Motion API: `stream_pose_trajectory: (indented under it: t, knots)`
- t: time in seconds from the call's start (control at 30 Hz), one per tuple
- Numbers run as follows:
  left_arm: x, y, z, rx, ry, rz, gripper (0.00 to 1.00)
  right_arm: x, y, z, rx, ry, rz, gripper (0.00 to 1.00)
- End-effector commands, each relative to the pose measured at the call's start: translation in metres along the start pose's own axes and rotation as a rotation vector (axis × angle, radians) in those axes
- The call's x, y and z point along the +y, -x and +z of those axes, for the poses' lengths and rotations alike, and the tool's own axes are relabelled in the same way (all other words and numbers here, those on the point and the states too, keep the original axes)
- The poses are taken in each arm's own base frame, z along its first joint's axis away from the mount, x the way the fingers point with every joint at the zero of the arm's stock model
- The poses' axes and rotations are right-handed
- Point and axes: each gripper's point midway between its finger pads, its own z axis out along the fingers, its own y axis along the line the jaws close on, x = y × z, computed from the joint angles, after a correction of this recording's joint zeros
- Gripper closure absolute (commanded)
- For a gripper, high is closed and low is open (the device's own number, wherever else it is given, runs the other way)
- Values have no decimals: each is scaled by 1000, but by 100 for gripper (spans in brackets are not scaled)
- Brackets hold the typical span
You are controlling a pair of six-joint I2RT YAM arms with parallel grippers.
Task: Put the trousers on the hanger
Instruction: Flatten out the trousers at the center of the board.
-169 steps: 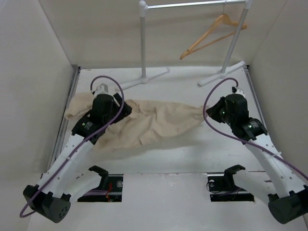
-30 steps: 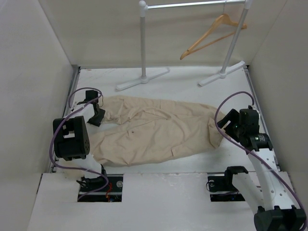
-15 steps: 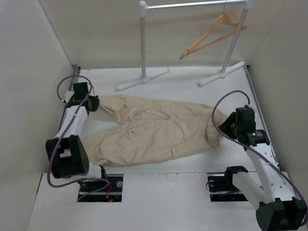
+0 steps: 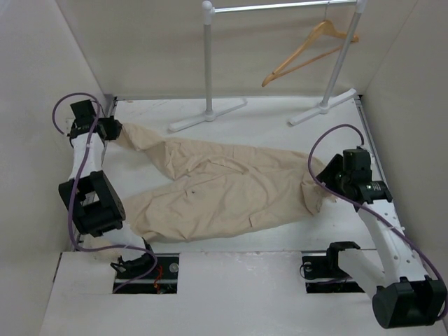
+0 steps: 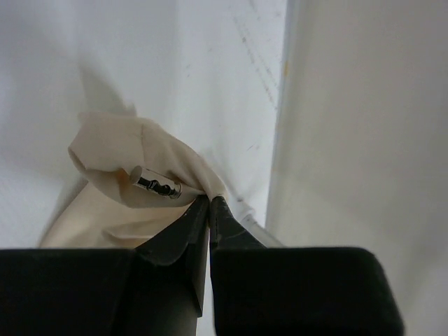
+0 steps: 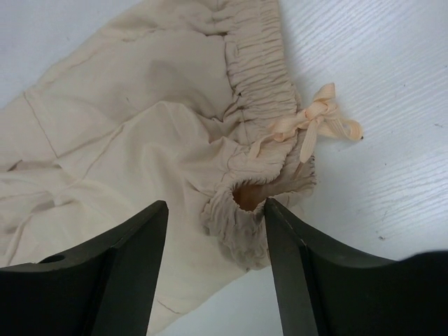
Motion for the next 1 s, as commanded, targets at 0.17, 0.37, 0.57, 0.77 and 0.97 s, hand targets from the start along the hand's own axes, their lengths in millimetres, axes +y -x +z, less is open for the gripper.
stream_pose_trajectory:
  t: [0.17,0.37,0.57,0.77,0.97]
  knots:
    - [6,36,-22,-10,-55,-37,100,11,61,-5,-150,16,116,25]
    - [52,38,-12,-46,50,-18,100,36,121,22,-200,6,186,22]
    - [58,49,-6,-97,86,23,100,-8,125,86,-151,-157,271,30]
    - [63,45,3,-91,102,36,100,-28,92,118,-57,-185,266,31]
    - [64,40,9,-83,104,49,100,-18,68,146,61,-122,292,38]
